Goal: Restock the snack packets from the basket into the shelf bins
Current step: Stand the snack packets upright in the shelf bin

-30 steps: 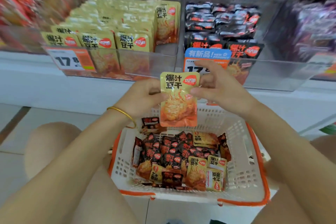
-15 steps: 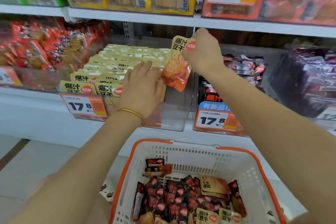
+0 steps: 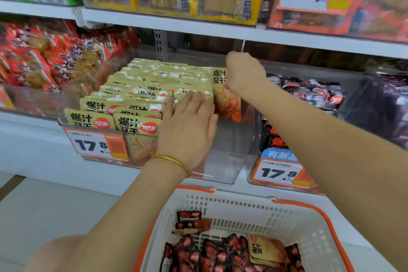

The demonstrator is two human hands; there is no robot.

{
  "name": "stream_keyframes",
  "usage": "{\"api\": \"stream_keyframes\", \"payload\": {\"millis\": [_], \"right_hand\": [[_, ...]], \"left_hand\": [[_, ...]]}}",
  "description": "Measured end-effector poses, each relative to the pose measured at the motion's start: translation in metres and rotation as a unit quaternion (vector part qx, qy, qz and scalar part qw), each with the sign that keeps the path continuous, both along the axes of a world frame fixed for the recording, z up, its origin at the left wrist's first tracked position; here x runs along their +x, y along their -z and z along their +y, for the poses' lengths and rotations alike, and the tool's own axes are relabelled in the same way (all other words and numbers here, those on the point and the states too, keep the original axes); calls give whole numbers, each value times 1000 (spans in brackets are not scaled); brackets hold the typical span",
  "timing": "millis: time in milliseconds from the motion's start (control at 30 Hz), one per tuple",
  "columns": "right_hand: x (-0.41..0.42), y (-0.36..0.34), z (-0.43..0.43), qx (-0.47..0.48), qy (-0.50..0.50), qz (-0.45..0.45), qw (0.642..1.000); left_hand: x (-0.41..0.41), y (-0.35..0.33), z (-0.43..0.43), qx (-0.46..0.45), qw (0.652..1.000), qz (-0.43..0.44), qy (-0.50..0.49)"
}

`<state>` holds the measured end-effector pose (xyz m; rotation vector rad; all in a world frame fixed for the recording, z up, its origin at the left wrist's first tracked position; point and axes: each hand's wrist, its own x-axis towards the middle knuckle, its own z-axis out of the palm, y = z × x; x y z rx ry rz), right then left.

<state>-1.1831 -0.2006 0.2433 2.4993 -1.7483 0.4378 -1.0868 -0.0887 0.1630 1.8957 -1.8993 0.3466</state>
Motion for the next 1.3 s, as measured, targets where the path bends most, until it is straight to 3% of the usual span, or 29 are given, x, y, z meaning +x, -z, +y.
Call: {"api": "stream_keyframes", "payload": {"millis": [167, 433, 600, 767, 967, 1067, 1167, 1233, 1300], "right_hand": [[13, 2, -31, 67, -28, 137, 988], [24, 26, -56, -7, 14, 307, 952], [29, 15, -65, 16, 38, 339, 940], [25, 21, -72, 13, 61, 304, 951], [10, 5, -32, -74, -24, 233, 969], [-24, -5, 32, -120, -86, 132, 980], [-71, 4, 109, -123, -145, -34, 981], [-100, 26, 151, -89, -155, -120, 977], [-123, 63, 173, -21, -142, -140, 980]], "left_hand": [[2, 5, -3, -33, 999, -6, 4], [4, 11, -4, -78, 997, 0, 10], [4, 12, -4, -73, 997, 1, 15], [3, 12, -4, -78, 997, 8, 19], [1, 11, 3, -166, 984, 13, 62], [-7, 11, 19, -217, 970, 2, 111], [-17, 16, 38, -234, 960, -11, 150], [-25, 25, 56, -225, 959, -19, 170], [-34, 40, 74, -196, 959, -33, 202]]}}
